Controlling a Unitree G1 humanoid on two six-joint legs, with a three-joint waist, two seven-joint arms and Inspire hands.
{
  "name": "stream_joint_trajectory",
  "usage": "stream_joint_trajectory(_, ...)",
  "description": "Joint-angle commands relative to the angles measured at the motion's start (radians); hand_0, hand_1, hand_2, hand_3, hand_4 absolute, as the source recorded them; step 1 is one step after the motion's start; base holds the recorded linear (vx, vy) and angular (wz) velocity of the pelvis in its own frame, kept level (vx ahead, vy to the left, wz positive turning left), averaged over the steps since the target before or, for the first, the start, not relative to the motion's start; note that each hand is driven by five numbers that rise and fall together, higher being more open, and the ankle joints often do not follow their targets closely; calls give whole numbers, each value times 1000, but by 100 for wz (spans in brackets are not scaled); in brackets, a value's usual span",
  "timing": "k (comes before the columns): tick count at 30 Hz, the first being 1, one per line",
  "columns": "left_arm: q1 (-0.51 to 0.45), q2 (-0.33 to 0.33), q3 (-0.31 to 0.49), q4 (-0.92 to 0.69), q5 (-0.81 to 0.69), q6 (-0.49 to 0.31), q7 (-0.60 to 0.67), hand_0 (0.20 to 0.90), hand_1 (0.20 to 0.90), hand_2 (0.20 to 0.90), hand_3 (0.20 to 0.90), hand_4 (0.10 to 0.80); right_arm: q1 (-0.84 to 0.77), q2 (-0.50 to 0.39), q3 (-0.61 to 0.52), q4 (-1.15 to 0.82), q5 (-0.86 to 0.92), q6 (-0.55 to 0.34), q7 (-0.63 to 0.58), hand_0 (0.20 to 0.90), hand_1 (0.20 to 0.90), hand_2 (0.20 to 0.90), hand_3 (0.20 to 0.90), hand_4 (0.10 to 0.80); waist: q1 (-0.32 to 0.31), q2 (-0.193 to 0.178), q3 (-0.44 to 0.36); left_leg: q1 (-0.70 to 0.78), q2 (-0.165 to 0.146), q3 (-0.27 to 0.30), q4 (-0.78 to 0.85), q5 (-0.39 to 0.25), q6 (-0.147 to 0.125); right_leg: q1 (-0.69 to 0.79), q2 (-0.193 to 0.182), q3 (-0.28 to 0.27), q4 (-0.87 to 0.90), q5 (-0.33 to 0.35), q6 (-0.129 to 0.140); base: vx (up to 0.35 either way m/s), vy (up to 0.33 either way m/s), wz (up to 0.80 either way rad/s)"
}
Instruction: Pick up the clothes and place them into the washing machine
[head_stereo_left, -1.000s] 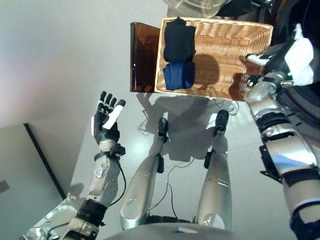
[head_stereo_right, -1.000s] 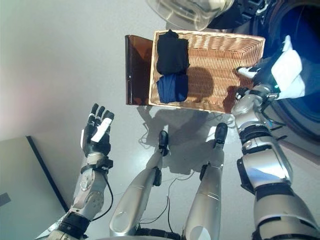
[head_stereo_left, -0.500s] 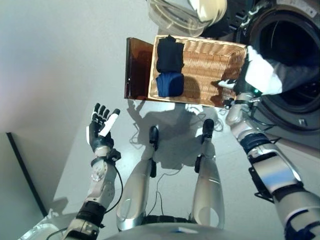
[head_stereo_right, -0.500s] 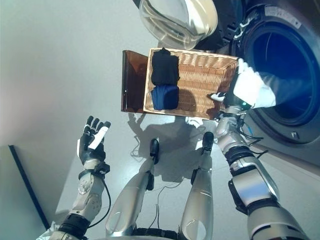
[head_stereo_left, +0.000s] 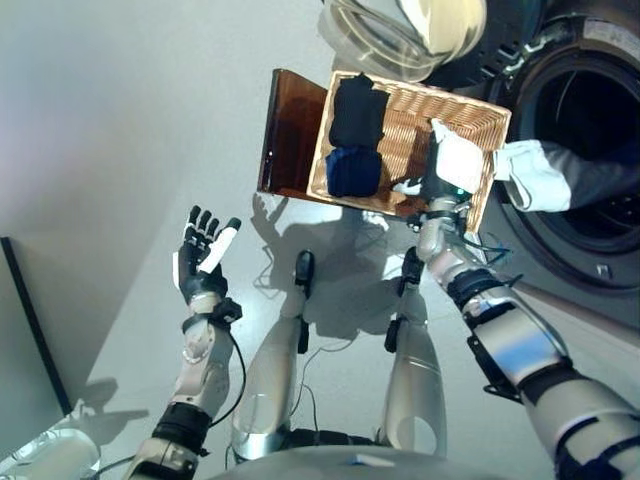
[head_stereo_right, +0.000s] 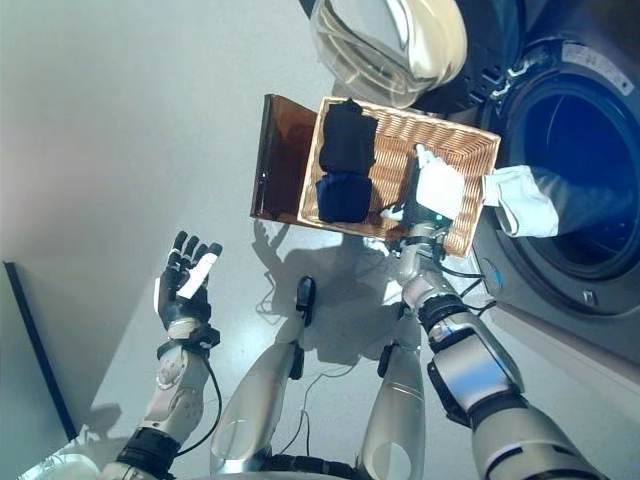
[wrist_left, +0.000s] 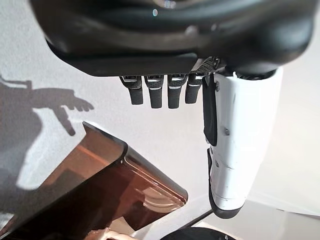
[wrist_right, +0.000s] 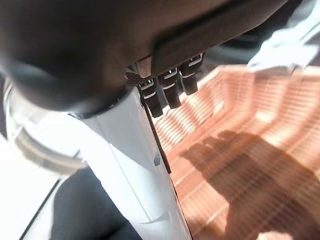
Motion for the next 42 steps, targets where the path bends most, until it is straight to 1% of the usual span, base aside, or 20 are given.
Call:
stream_joint_trajectory(1, 35, 65, 68, -145, 46, -83, 22, 900, 900, 900, 900, 800, -155, -15, 71, 4, -5, -18, -42, 900, 900, 900, 900, 800, 35, 25, -15, -50, 9, -11, -11, 5, -48, 6, -46, 9, 144, -188, 30, -8, 5, 7)
stream_joint_trajectory(7, 39, 75, 46, -176, 40, -90, 12, 900, 900, 900, 900, 800, -218, -6, 70, 71, 28, -23, -40, 900, 900, 900, 900, 800, 62, 38, -15, -112, -1, -32, 10, 7, -46, -28, -59, -9, 148, -185, 31, -12, 9, 18)
stream_joint_trajectory(16, 30, 83, 32, -202, 42, -90, 20, 900, 900, 900, 900, 800, -295, 0, 78, 144, 78, -28, -35, 900, 900, 900, 900, 800, 91, 48, -15, -183, -11, -54, 14, 19, -43, -81, -68, -20, 156, -184, 29, -6, 17, 8)
stream_joint_trajectory(26, 26, 79, 14, -218, 36, -93, 25, 900, 900, 900, 900, 800, -350, -14, 62, 176, 134, -36, -41, 900, 900, 900, 900, 800, 108, 55, -15, -215, -16, -68, 14, 23, -42, -110, -78, -35, 175, -194, 29, 1, 9, 3)
stream_joint_trajectory(32, 18, 81, 12, -217, 29, -94, 29, 900, 900, 900, 900, 800, -395, -16, 38, 179, 206, -61, -45, 900, 900, 900, 900, 800, 112, 51, -15, -216, -18, -68, 16, 21, -40, -110, -79, -37, 179, -197, 29, 6, 5, 3)
stream_joint_trajectory(42, 25, 92, 9, -223, 16, -93, 23, 900, 900, 900, 900, 800, -477, -31, 44, 177, 277, -87, -40, 900, 900, 900, 900, 800, 122, 46, -15, -221, -17, -77, 17, 21, -40, -112, -78, -41, 184, -203, 27, 0, 0, 0)
